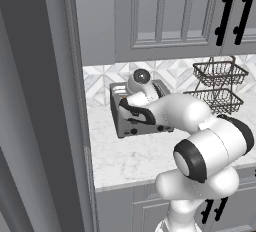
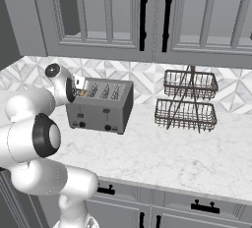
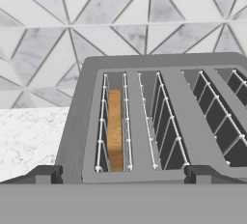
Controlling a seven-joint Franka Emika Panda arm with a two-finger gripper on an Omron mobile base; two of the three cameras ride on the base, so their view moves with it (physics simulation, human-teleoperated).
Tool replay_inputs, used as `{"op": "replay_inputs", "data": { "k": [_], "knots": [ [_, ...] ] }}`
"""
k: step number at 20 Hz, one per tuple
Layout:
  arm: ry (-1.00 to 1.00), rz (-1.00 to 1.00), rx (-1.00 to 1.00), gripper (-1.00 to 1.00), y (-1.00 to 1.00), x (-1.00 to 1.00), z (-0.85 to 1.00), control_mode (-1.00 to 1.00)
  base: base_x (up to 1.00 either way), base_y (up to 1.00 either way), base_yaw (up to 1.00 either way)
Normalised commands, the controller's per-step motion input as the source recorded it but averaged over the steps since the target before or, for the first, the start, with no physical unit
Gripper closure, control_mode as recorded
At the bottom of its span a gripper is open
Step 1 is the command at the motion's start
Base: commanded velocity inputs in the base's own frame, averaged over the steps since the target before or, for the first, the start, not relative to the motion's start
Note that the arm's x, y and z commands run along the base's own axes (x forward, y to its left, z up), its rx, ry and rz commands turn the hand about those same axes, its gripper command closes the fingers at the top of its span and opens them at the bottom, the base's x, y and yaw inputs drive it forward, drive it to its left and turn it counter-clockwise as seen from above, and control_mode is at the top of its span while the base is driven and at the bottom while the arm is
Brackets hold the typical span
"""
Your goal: Start the toaster. Once the lever pops up, take the bread to the plate on the dining counter.
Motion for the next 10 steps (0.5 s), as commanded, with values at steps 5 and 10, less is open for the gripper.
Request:
{"op": "replay_inputs", "data": {
  "k": [5, 10],
  "knots": [
    [0.00, 0.00, 0.00, -1.00, 0.00, 0.00, 0.00, -1.00, 0.00, 0.00, 0.00],
    [0.00, 0.00, 0.00, -1.00, 0.00, 0.00, 0.00, -1.00, 0.00, 0.00, 0.00]
  ]
}}
